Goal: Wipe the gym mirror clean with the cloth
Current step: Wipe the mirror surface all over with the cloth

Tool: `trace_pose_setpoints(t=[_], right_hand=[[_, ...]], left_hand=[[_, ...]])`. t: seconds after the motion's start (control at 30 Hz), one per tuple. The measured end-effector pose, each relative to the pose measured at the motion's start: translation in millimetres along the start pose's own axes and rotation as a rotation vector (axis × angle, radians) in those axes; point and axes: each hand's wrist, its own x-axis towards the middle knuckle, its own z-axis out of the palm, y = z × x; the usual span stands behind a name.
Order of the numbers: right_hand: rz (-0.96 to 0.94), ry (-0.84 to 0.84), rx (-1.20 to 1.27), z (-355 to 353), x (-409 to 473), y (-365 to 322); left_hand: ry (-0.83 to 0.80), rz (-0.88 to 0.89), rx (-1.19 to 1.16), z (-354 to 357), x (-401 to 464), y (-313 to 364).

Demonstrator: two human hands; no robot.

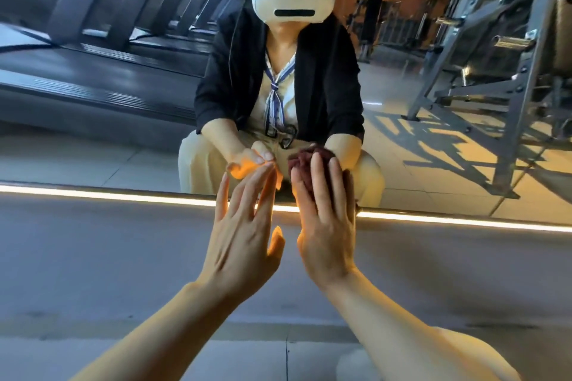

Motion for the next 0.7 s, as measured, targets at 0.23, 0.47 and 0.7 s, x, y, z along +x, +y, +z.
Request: trace_pose_setpoints(t=[0.23,0.47,0.7], right_hand=[[0.022,-0.031,-0.057,-10,11,-6],[0.013,0.093,-0.079,-31,91,2],[0.004,-0.028,-0.19,-21,25,0]], left_hand=[[0.071,0.014,-0.06,-2,8,2],[0.194,0.007,-0.116,-9,28,4],[0.23,0.024,-0.105,-5,32,7]])
